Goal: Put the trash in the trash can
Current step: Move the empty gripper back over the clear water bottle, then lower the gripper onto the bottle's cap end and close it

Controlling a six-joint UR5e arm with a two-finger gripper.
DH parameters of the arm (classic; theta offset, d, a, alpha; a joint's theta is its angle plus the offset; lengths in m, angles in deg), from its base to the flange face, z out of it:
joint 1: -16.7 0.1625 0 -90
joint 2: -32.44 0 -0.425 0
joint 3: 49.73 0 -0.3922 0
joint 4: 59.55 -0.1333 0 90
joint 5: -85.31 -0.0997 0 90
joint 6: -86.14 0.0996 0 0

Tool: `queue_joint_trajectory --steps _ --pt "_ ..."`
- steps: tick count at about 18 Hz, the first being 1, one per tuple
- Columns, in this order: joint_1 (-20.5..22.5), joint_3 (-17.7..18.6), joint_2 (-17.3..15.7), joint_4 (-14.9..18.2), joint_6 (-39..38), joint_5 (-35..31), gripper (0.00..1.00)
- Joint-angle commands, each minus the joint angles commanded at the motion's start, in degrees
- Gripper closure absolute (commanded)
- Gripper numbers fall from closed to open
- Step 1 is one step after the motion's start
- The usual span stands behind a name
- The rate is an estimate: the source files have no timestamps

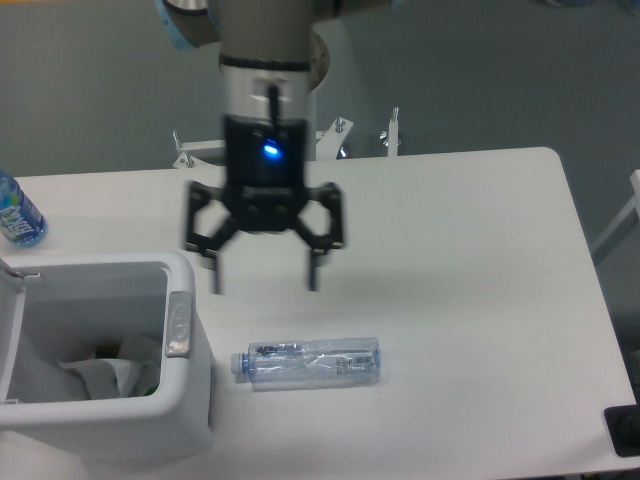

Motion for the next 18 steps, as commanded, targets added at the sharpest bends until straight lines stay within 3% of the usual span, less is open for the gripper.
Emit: queue_joint_trajectory --steps 2,4,8,12,14,18 --pt "2.1 6.05 0.09 -0.35 20.6 -0.35 0.0" --pt "4.3 9.67 0.7 0.44 39.0 -0.44 0.0" --pt "4.4 10.57 5.0 0.62 51.97 -3.41 0.0" --pt "3.7 9.87 12.55 -0.17 55.44 -6.41 0.0" --pt "2.82 6.72 16.86 -0.09 55.17 -7.29 0.0" --pt "1.41 3.45 20.74 0.62 54.83 -10.63 0.0"
